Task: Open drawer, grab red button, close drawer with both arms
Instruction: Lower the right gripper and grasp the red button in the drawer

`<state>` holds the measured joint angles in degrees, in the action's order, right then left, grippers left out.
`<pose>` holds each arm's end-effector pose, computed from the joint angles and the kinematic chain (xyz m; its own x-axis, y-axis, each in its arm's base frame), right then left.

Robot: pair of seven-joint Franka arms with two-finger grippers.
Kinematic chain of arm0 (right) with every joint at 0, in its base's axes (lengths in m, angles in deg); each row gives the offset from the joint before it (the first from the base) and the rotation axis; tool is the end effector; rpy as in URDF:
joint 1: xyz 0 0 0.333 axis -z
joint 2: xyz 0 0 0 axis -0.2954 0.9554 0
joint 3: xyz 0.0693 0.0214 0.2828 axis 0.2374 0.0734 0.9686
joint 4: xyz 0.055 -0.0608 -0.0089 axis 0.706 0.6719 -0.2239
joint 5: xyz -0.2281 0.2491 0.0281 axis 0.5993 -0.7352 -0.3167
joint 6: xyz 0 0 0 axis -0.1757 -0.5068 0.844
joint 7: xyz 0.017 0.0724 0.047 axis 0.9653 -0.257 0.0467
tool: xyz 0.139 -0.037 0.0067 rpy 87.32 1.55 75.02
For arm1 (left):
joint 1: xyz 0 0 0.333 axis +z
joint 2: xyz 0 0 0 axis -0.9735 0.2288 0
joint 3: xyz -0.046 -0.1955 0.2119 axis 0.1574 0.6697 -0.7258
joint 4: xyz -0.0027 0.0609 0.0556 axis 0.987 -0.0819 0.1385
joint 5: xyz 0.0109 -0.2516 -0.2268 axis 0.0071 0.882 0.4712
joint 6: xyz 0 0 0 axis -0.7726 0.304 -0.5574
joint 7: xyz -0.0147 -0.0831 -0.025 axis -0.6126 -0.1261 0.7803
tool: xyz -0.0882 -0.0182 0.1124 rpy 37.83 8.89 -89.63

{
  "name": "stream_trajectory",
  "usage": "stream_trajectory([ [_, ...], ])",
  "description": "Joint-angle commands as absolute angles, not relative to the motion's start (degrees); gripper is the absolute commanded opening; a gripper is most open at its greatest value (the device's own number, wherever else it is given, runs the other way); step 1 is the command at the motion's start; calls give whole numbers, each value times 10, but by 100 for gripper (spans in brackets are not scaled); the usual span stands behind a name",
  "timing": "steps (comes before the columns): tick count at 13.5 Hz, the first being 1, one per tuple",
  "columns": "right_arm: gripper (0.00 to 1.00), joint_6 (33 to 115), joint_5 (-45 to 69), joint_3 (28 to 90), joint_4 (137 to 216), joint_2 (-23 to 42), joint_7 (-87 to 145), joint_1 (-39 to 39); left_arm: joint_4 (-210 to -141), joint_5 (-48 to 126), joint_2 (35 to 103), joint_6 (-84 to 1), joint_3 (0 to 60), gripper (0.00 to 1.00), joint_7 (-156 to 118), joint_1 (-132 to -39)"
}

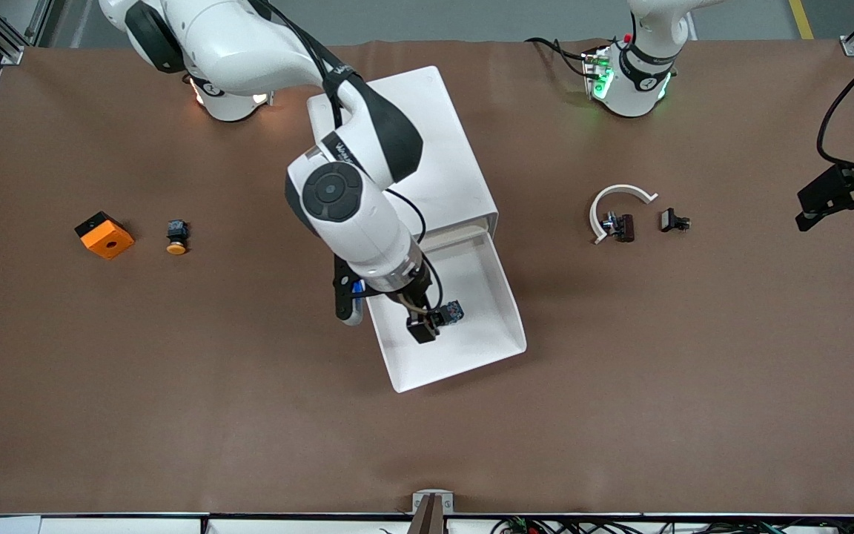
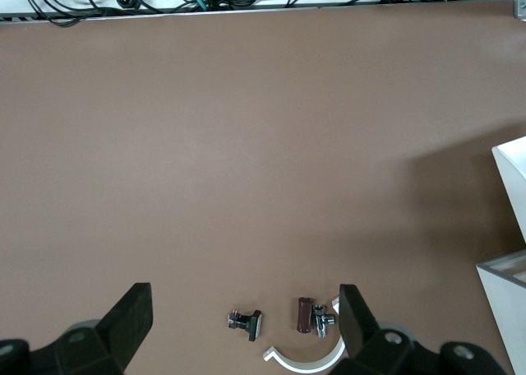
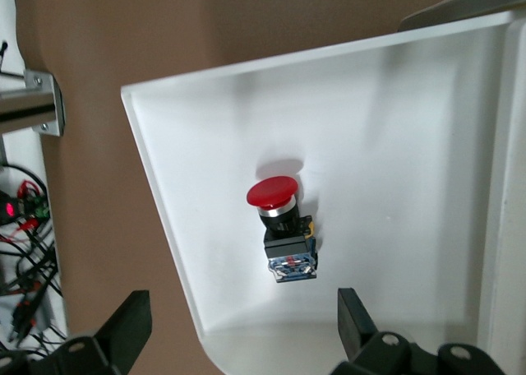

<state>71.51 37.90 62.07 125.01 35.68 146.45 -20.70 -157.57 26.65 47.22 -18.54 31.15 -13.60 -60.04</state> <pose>0.5799 0.4539 0.3801 0.2080 -0.9458 -0.2492 -0.9707 -0.1684 -0.1713 0.5298 -0.0113 0.5973 0.9888 -0.0323 0.1459 -0.0272 -0.9990 -0.0367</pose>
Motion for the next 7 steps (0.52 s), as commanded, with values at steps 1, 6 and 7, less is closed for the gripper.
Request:
stream_trajectory([
  [1,100,708,386,614,1217,384,1403,-217,-1610,276,444,-179,311,100,-127,-578],
  [6,100,717,390,614,1215,412,1368,-225,-1658,295,427,-200,310,100,-106,-582],
  [7,100,722,391,614,1214,418,1368,-225,-1668,295,427,-208,303,100,-106,-597],
])
